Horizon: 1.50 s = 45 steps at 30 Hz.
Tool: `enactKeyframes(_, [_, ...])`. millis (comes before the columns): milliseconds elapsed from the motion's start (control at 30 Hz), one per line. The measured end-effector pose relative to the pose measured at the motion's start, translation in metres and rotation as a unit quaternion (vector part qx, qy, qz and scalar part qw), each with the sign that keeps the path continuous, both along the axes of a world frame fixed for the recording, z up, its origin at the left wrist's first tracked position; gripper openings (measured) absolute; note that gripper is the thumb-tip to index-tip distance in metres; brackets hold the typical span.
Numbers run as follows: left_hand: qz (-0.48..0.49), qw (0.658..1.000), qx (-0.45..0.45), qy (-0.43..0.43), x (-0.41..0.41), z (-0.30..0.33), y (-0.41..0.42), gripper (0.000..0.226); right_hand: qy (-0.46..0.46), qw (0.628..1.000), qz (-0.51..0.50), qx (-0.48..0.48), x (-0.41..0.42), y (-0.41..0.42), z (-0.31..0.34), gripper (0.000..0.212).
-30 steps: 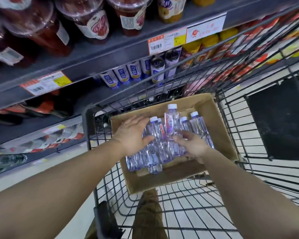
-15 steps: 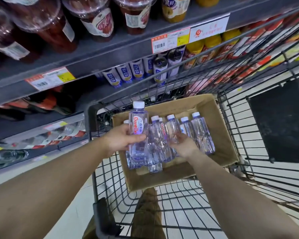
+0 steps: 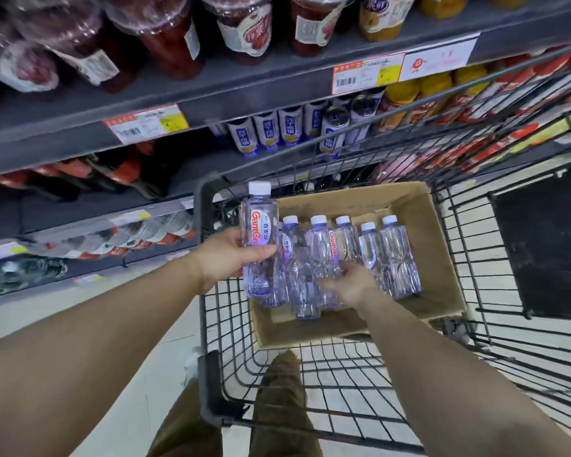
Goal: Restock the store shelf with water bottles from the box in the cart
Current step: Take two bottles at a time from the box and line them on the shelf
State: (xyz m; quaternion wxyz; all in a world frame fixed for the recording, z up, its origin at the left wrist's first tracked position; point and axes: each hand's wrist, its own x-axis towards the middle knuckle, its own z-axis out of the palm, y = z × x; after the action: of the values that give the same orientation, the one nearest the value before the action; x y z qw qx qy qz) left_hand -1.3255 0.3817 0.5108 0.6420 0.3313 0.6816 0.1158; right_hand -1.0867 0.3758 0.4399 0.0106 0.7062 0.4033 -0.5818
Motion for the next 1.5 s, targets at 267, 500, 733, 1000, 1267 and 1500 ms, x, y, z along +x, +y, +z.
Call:
enactKeyframes(267, [0.034, 0.995, 0.045, -0.078, -0.023, 0.064, -0.029, 0.043, 0.136, 0.989, -0.038, 0.031, -0.025, -0.029, 0.089, 0.07])
enactKeyframes(500, [0.093, 0.966, 0.144, -0.194, -0.139, 0.153, -0.116, 0.049, 0.219, 0.954, 0.098, 0.181, -0.176, -0.093, 0.208, 0.059])
enactKeyframes(733, [0.175, 0.94, 0.246, -0.157, -0.368, 0.257, -0.26, 0.071, 0.287, 0.91, 0.2, 0.223, -0.416, -0.194, 0.321, 0.065])
enactKeyframes(1000, [0.277, 0.9, 0.328, -0.078, -0.573, 0.342, -0.394, 0.084, 0.351, 0.843, 0.33, 0.238, -0.638, -0.262, 0.405, 0.055])
enactKeyframes(1267, [0.4, 0.832, 0.384, -0.019, -0.703, 0.355, -0.457, 0.069, 0.408, 0.795, 0.329, 0.305, -0.793, -0.282, 0.429, 0.039])
enactKeyframes(1500, [0.453, 0.798, 0.395, 0.045, -0.802, 0.373, -0.444, 0.041, 0.439, 0.765, 0.361, 0.302, -0.92, -0.249, 0.448, 0.042])
